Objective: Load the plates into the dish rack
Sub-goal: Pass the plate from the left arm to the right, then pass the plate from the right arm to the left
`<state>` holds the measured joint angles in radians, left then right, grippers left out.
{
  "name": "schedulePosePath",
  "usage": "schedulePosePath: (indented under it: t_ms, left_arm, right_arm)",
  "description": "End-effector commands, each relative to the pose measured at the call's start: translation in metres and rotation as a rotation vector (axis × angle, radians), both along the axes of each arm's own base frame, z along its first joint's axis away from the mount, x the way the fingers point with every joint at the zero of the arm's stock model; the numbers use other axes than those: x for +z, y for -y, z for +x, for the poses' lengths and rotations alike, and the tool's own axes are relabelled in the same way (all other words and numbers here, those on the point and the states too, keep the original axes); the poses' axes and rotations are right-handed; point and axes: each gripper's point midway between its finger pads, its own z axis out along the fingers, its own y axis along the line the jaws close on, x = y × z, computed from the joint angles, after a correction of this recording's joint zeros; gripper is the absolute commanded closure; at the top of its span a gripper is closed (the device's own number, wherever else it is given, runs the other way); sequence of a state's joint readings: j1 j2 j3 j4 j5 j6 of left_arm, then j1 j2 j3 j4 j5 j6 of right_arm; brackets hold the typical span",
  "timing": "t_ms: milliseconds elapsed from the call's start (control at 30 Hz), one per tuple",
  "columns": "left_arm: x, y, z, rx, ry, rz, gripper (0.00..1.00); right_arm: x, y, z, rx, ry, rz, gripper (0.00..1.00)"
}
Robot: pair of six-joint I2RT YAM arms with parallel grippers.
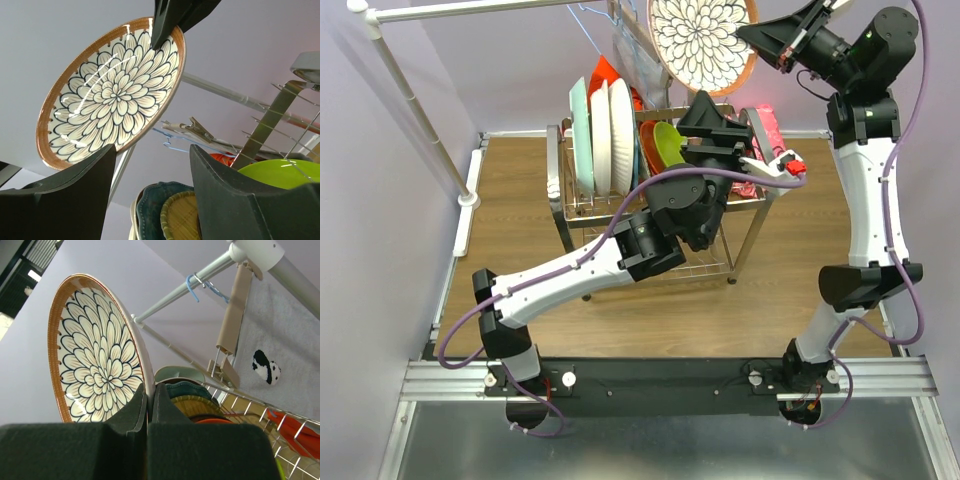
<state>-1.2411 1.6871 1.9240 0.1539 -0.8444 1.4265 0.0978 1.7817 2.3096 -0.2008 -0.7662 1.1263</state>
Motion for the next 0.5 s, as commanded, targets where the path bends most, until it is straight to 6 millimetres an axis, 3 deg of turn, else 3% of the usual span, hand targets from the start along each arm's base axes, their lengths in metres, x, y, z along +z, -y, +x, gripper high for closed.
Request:
schedulePosePath:
  t_ms: [0,467]
  left_arm:
    - [0.016,-0.019,-0.01,0.046,-0.009,-0.077,0.31]
    - [0.046,-0.034,-0.043,-0.02,-0.016,-0.254,0.29]
  right_arm:
    - [0.059,0.025,-0.037,-0.031,0.124,0.102,1.0]
    - [0.05,0.062,-0.031,-0.11,0.1,0.097,1.0]
